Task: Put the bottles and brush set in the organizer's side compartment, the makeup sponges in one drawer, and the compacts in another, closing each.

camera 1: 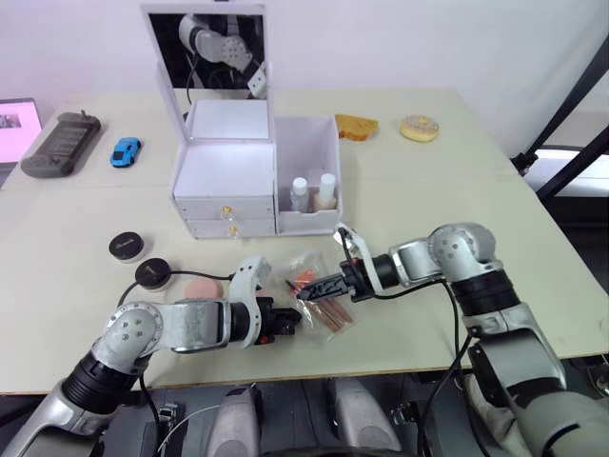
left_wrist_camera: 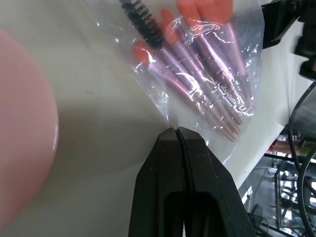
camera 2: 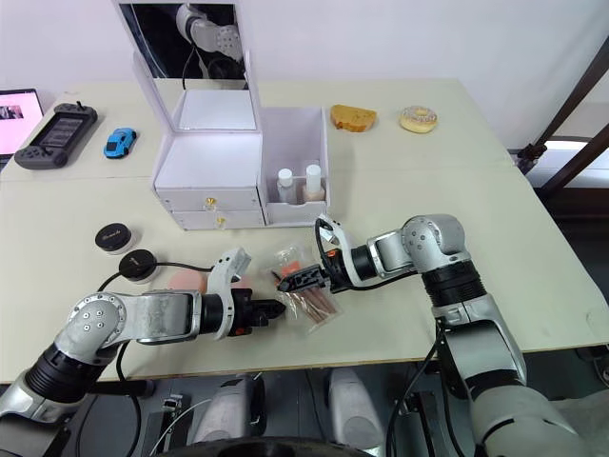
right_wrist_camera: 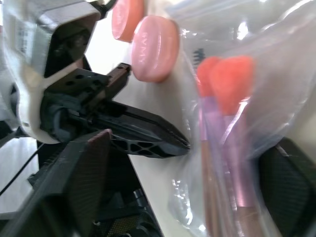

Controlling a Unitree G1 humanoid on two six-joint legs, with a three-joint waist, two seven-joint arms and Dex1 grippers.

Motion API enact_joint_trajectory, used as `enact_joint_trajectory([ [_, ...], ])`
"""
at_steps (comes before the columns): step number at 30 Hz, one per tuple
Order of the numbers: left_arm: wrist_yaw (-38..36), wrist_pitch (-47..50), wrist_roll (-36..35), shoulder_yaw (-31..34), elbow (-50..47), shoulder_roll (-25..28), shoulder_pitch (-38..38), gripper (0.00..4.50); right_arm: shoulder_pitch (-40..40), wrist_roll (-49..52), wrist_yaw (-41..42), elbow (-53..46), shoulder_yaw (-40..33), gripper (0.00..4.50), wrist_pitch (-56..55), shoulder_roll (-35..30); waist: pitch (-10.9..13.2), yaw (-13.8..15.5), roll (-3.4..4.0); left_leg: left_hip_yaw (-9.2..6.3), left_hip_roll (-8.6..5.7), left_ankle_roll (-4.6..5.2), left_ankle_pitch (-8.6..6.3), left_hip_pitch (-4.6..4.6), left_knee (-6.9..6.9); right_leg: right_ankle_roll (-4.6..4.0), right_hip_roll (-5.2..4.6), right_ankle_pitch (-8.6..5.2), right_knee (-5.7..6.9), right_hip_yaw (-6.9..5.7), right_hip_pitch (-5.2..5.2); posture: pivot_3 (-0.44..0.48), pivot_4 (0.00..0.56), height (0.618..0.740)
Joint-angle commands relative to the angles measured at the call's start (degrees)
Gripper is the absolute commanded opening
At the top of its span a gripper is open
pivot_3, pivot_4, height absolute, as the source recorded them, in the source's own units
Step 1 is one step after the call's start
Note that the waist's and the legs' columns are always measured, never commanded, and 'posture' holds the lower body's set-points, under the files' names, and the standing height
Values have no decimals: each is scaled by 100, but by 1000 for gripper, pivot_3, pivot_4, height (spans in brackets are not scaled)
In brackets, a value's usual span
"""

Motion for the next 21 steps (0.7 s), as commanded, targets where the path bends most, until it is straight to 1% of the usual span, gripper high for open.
enact_joint_trajectory([
  [1, -35, 25, 73, -6, -170, 33, -6, 0, 93, -260, 286, 70, 429, 2004, 73, -47, 0, 2, 1, 0, 0, 0, 0, 0, -5, -2, 0, 2, -13, 0, 2, 0, 150, 738],
  [2, -26, 14, 73, -1, -179, 32, 5, 0, 99, -308, 365, 45, 472, 1563, 63, -80, 0, 4, 1, 1, 0, 0, 0, -4, -14, -6, -1, 4, -31, 0, 9, 0, 150, 738],
  [3, -19, 2, 71, 0, -186, 30, 10, 0, 116, -341, 449, -1, 508, 1022, 56, -122, 0, 11, 2, 1, -1, 0, -1, -11, -16, -7, -3, 4, -41, 0, 8, 0, 150, 738],
  [5, -13, -11, 67, 2, -184, 31, 6, 0, 128, -396, 585, -49, 537, 49, 53, -167, -3, 19, -2, 3, -1, -2, -4, -48, -16, -7, -4, 5, -49, -1, -17, 0, 150, 738],
  [8, -26, 5, 63, 7, -217, 64, -14, 0, 125, -476, 704, -91, 444, 5, 41, -225, -3, 26, -2, 3, -1, 3, -7, -74, -8, -7, -4, 4, -53, -4, -32, 0, 150, 738],
  [13, -71, -16, 95, 118, -416, 180, -38, 0, 137, -382, 802, -410, 46, 5, 209, -367, 0, 46, 0, 2, -2, 3, -7, -79, 2, -7, -4, 5, -52, -4, -33, 0, 150, 738],
  [15, -231, 126, 28, 205, -563, 436, -154, 0, 153, -281, 829, -625, -152, 5, 299, -431, 3, 48, 0, 2, -5, 3, -7, -84, 4, -8, -8, 5, -53, -4, -37, 0, 150, 738],
  [16, -430, 248, 11, 275, -655, 629, -249, 0, 164, -162, 887, -806, -252, 5, 377, -511, 5, 49, 2, 2, -6, 3, -7, -89, 4, -8, -9, 6, -54, -4, -42, 0, 150, 738],
  [18, -928, 376, 3, 529, -806, 984, -473, 0, 166, 208, 970, -1103, -513, 5, 458, -691, 16, 58, 5, 2, -6, 3, -7, -96, 2, -8, -9, 6, -54, -4, -50, 0, 150, 738],
  [21, -1719, 665, 3, 1020, -957, 1764, -848, 0, 197, 795, 964, -1632, -783, 5, 470, -1031, 25, 69, 2, 3, -6, 3, -7, -102, -3, -8, -9, 6, -54, -4, -59, 0, 150, 738],
])
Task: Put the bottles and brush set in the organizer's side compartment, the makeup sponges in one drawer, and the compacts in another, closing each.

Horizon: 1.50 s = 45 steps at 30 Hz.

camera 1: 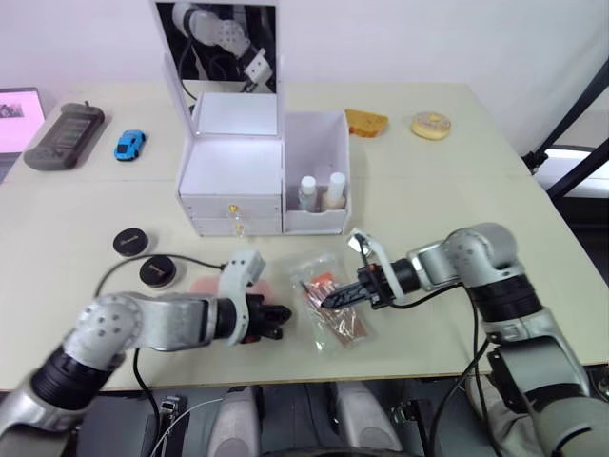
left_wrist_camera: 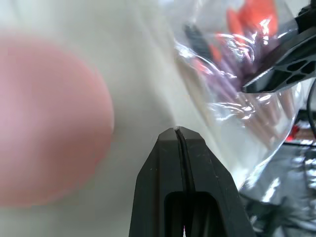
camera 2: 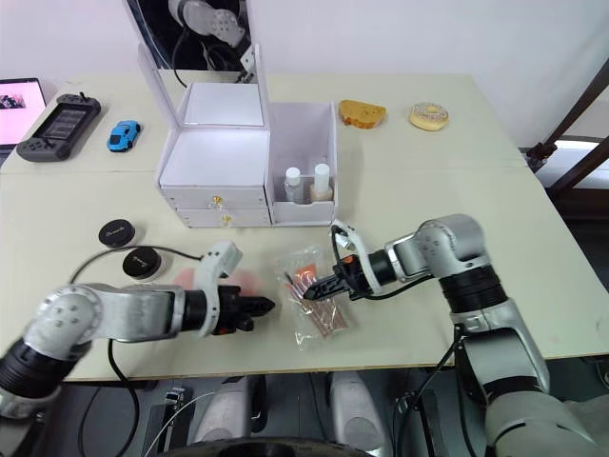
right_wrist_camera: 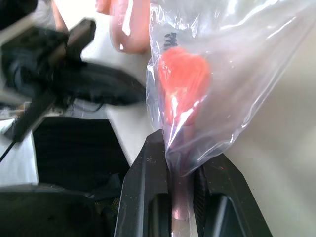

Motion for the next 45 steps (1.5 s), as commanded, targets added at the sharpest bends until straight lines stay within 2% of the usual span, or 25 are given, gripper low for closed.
enact_joint_trajectory([
  [1, -1014, 361, 155, 768, -446, 781, -405, 0, -33, 798, 55, -725, -432, 5, 41, -352, 4, -3, 0, 0, 0, 0, 0, -2, -3, 0, 0, 0, -1, -1, -3, 0, 150, 738],
  [3, -1668, 438, 700, 1196, -623, 1144, -440, 0, -30, 1132, 6, -930, -604, 5, 41, -525, 7, -28, 2, 5, 0, 0, -1, -5, -14, 1, -2, -1, -8, 0, -11, 0, 150, 738],
  [5, -1997, 277, 965, 1583, -538, 1254, -252, 0, -66, 1436, -68, -1018, -725, 5, 41, -670, 9, -37, 5, 12, 0, -1, -1, -8, -27, 1, -5, -1, -15, 1, -18, 0, 150, 738],
  [8, -2765, 177, 1962, 2184, -501, 1495, 234, 0, -164, 1679, -296, -1110, -926, 5, 41, -775, 10, -50, 5, 13, 3, 0, 0, -10, -42, 4, -3, -2, -14, 1, -30, 0, 150, 738],
  [11, -3471, -273, 3299, 2513, -458, 1510, 820, 0, -380, 1700, -500, -1229, -1159, 5, 41, -745, 12, -49, 7, 15, 5, 1, 1, -19, -51, 4, 1, -2, -6, 2, -53, 0, 150, 738],
  [15, -4276, -1153, 4567, 2867, -760, 1188, 1323, 0, -811, 1612, -469, -1295, -1381, 5, -119, -916, 15, -45, 11, 19, 5, 0, 1, -35, -50, 3, -3, -2, -8, 3, -65, 0, 150, 738],
  [19, -5138, -1967, 5063, 3513, -1085, 644, 1768, 0, -1108, 860, 13, -1376, -1574, 5, -1764, -956, 15, -34, 10, 21, 4, 1, 1, -73, -43, 4, -7, -2, -18, 2, -87, 0, 150, 738],
  [23, -5634, -2281, 5140, 3815, -1312, 278, 2008, 0, -2045, -336, 219, -224, -1102, 5, -3188, -686, 19, -68, 17, 26, 6, 1, 1, -77, -37, 7, -6, 0, -7, 3, -97, 0, 150, 738],
  [29, -5807, -2319, 4709, 3943, -1569, -98, 2005, 0, -3159, -2067, 1067, 1861, -268, 5, -5443, -30, 20, -69, 19, 27, 15, 3, 2, -73, -11, 17, 5, 7, 21, 5, -97, 0, 150, 738],
  [32, -5713, -2222, 4478, 3955, -1595, -163, 1988, 0, -3514, -2512, 1382, 2845, -232, 5, -6230, 287, 22, -43, 21, 27, 14, 3, 2, -79, -3, 18, 3, 8, 24, 4, -96, 0, 150, 738],
  [35, -5180, -2191, 4546, 3713, -1598, -422, 1938, 0, -3980, -2989, 1704, 4128, -215, 5, -7208, 639, 25, -57, 27, 29, 12, 3, 2, -80, 4, 24, -1, 11, 27, 4, -94, 0, 150, 738],
  [40, -4778, -2227, 4434, 3376, -1970, -801, 1883, 0, -4401, -3442, 1718, 5594, -412, 5, -7922, 994, 25, -57, 26, 26, 13, 2, 2, -75, 9, 31, 3, 15, 44, 4, -93, 0, 150, 738],
  [45, -4609, -2202, 4292, 3350, -2048, -839, 1894, 0, -4368, -3597, 1754, 6171, -660, 5, -7941, 1210, 26, -61, 27, 24, 12, 2, 3, -67, 17, 29, 4, 14, 75, 4, -94, 0, 150, 738],
])
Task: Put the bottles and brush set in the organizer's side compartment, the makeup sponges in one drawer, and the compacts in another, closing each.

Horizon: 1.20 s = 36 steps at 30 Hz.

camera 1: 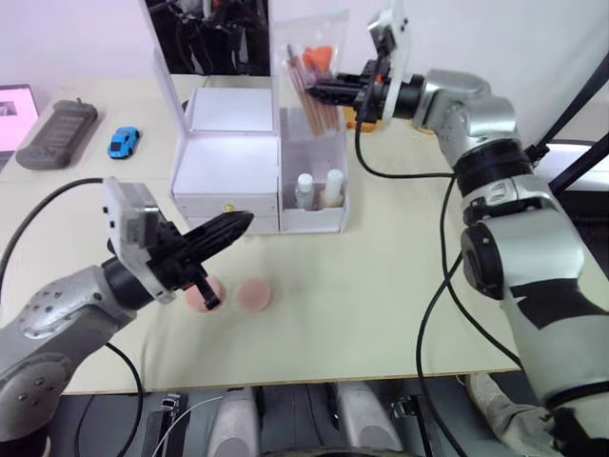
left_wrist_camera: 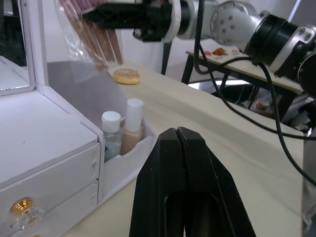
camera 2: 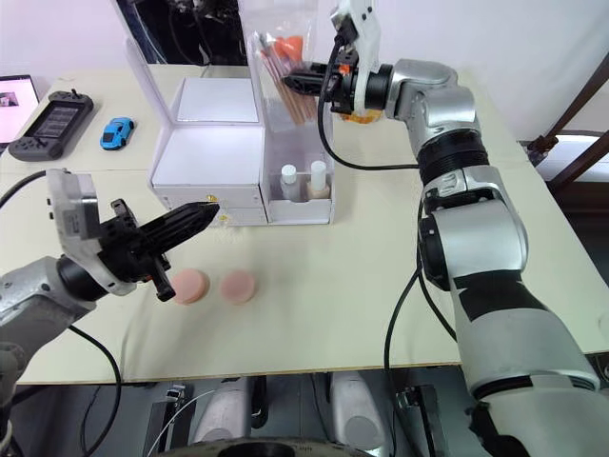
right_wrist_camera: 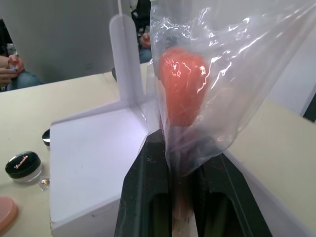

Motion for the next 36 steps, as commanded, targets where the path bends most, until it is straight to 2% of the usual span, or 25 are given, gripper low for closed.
enact_joint_trajectory([
  [1, 89, -74, -181, 74, -166, 3, -43, 0, -52, -99, 51, 119, -252, 5, -87, 61, 0, -2, 1, 0, 0, -1, 1, 1, 2, -1, 1, 0, 5, 0, -1, 0, 150, 738],
  [15, 55, -69, -34, -174, -50, 30, -262, 0, 268, -624, -475, 612, -578, 5, -457, 517, 1, -8, 1, -6, 0, -6, 6, 10, 5, 13, 7, 7, 17, 0, 2, 0, 150, 738],
  [35, -18, -90, 417, -177, 86, -61, -244, 0, 379, -1093, -756, 928, -820, 5, -633, 654, 0, -12, 2, -9, 0, -8, 7, 45, 6, 0, 8, 0, 18, 0, 37, 0, 150, 738],
  [36, -20, -92, 428, -182, 94, -69, -252, 0, 371, -1101, -730, 929, -827, 505, -633, 660, 1, -12, 2, -9, 0, -8, 7, 46, 6, 0, 9, 0, 18, 0, 39, 0, 150, 738],
])
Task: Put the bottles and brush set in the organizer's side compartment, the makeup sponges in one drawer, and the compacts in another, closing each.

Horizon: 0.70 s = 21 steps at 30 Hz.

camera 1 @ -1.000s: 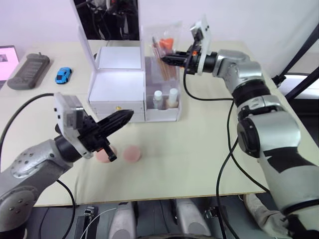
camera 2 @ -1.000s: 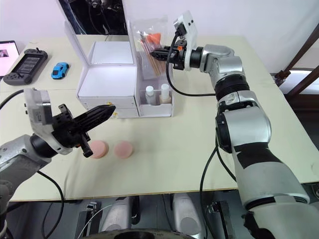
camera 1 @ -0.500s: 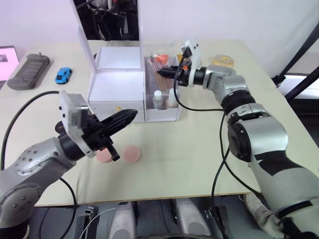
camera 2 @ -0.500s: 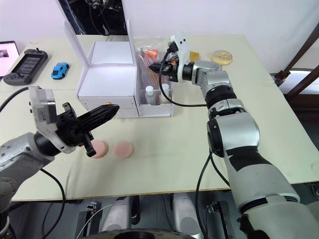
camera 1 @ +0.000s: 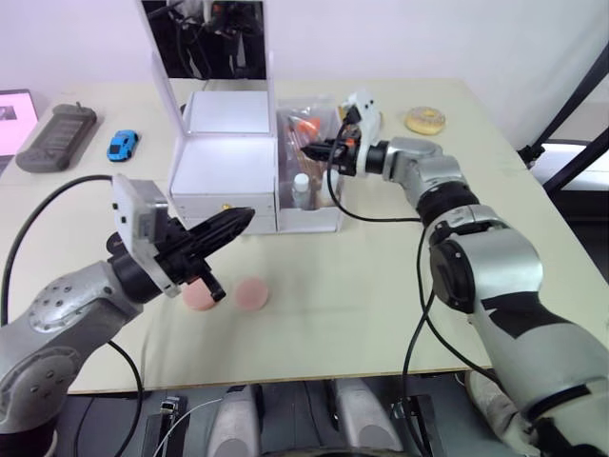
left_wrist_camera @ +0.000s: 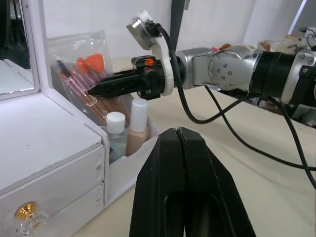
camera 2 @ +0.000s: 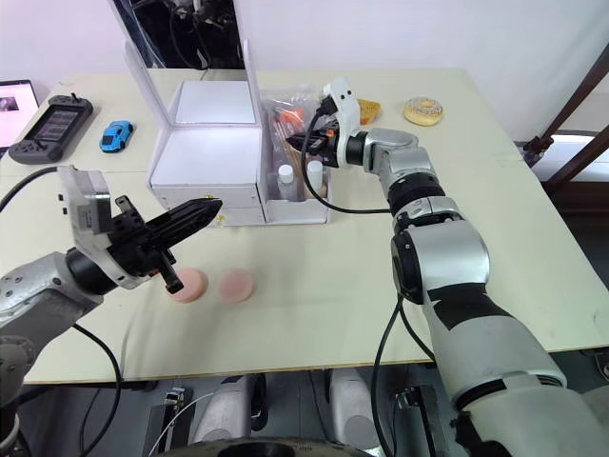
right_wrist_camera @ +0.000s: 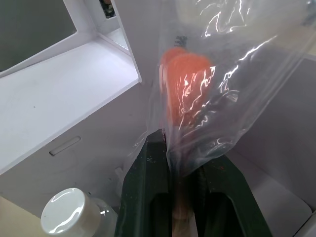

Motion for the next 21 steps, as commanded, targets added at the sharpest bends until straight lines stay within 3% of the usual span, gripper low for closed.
enact_joint_trajectory([
  [1, -19, -93, 42, 31, -73, -33, -59, 0, -119, -49, 33, -48, -95, 1031, -72, -5, 0, 0, 0, 0, 0, 0, 0, 2, 0, 0, 0, 0, 0, 0, 2, 0, 150, 738],
  [4, -40, -88, 70, -14, -76, -59, -68, 0, -162, -9, -9, -45, -180, 2342, -100, 27, 0, 0, 0, 0, 0, 0, 0, 3, -1, 0, 0, 0, 0, 0, 3, 0, 150, 738],
  [8, -65, -86, 113, -27, -51, -69, -107, 0, -199, -92, -65, -39, -193, 4462, -172, 43, 0, -4, 0, -1, 0, 0, 0, 12, -1, 1, 1, 1, 1, 0, 10, 0, 150, 738],
  [21, -94, -79, 211, -111, -59, -109, -165, 0, -282, -219, 94, -46, -240, 4462, -74, -87, 1, -10, 1, -5, 0, -4, 2, 44, -3, -1, 1, -3, -4, 0, 45, 0, 150, 738],
])
